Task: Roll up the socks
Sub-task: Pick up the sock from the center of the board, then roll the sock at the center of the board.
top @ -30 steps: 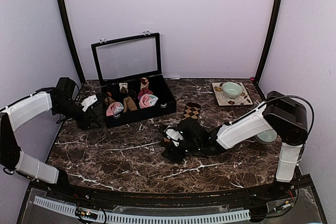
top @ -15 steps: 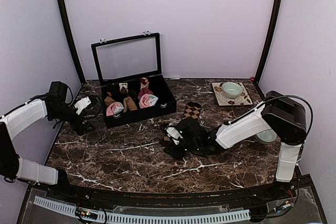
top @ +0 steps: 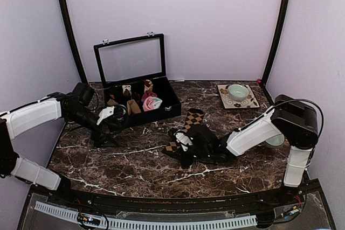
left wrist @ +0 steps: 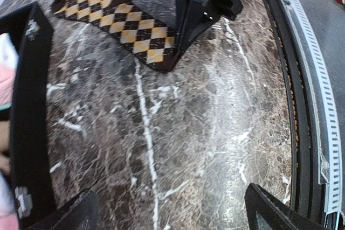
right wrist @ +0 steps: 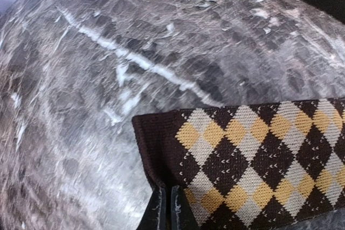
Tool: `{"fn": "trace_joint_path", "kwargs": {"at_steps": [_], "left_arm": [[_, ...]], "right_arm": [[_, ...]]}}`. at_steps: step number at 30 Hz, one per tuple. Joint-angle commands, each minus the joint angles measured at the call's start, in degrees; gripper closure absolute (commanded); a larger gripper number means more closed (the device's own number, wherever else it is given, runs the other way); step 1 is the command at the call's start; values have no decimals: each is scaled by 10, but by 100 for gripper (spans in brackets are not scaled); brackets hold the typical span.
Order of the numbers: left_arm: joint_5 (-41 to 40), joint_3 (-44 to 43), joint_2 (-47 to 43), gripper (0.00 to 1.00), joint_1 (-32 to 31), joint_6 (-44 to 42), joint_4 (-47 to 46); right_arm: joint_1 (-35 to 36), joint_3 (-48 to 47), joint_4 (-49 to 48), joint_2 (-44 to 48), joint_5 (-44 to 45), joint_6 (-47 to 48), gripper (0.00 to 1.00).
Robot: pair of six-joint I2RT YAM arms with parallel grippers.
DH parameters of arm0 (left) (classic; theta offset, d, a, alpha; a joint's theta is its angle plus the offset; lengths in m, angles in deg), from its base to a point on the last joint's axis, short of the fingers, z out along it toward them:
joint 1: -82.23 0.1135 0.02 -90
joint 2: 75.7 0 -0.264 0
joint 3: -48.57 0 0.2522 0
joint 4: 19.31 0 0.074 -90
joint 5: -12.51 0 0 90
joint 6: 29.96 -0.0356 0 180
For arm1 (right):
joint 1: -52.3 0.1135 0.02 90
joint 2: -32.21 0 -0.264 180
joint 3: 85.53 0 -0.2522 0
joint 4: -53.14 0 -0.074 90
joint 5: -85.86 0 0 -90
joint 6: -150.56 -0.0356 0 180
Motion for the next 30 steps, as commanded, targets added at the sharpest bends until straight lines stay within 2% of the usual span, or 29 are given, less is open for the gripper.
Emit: {"fn": "trace_joint_path", "kwargs": {"at_steps": [1, 8, 15, 22, 30], "left_arm": [[21, -21, 63, 5, -66, -20, 9], [-1, -76, 159, 14, -168, -34, 2], [-3, -141, 239, 27, -266, -4, -34], [-25, -185, 304, 41, -322, 6, -84], [-69, -228, 371, 60, -339, 23, -131]], "right_arm": [[-9, 47, 8, 27, -82, -52, 100], [-45, 82, -17, 52, -189, -123, 100], [-58, 78, 19, 29, -202, -139, 100], [-78, 106, 0, 26, -226, -171, 100], [-91, 114, -10, 11, -255, -183, 100]]}}
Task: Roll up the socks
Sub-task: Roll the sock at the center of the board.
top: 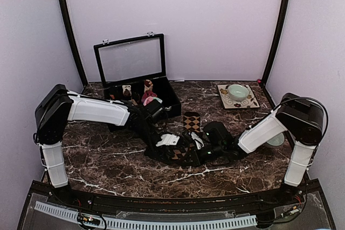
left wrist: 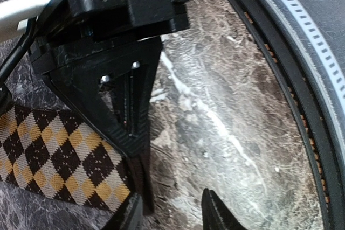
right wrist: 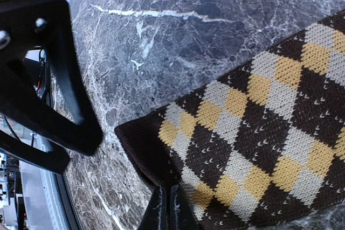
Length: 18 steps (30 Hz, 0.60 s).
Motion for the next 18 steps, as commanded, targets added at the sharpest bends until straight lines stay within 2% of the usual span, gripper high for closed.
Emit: {"fn": "trace_joint_path", "kwargs": {"at_steps": [1, 8, 13, 16, 18], "left_arm": [[-23, -20, 15, 61, -4, 12, -31], [-34, -33, 41, 63, -9, 2, -25], [-36, -52, 62, 80, -9, 10, -22], [-33, -61, 74, 94, -9, 13, -12], [-33, -70, 83, 97, -9, 15, 5]], "right_arm": [[-8, 23, 34, -25, -14, -13, 100], [-16, 28, 32, -25, -25, -10, 100], [-18, 30, 29, -26, -31, -9, 100], [-18, 35, 22, -25, -31, -12, 100], [-19, 37, 16, -25, -31, -14, 99]]}}
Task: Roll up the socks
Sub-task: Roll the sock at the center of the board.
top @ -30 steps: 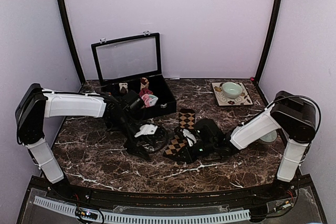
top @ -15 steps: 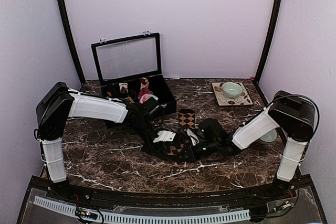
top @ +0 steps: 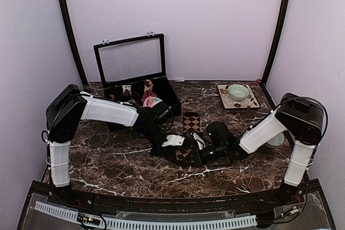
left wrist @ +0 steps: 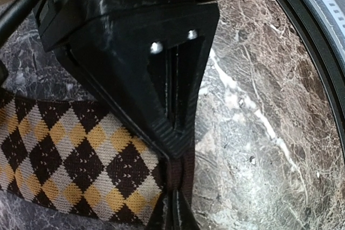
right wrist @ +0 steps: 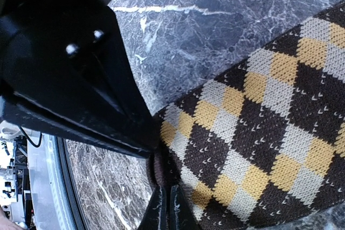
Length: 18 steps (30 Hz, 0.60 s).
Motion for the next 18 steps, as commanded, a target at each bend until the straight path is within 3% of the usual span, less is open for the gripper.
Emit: {"fn": "trace_joint_path", "kwargs": {"at_steps": [1, 7, 15, 18], "left_arm": [[4, -26, 13, 96, -3, 6, 38], [3, -31, 14, 76, -1, 8, 60], [43, -78, 14, 72, 31, -14, 147], [70, -79, 11, 65, 30, -40, 184]], "right_arm": [[-4, 25, 35, -22, 5, -9, 99], [-5, 35, 20, -23, 3, -16, 99], [-6, 42, 15, -24, 3, -15, 99], [-6, 41, 14, -27, 3, -16, 99]]}}
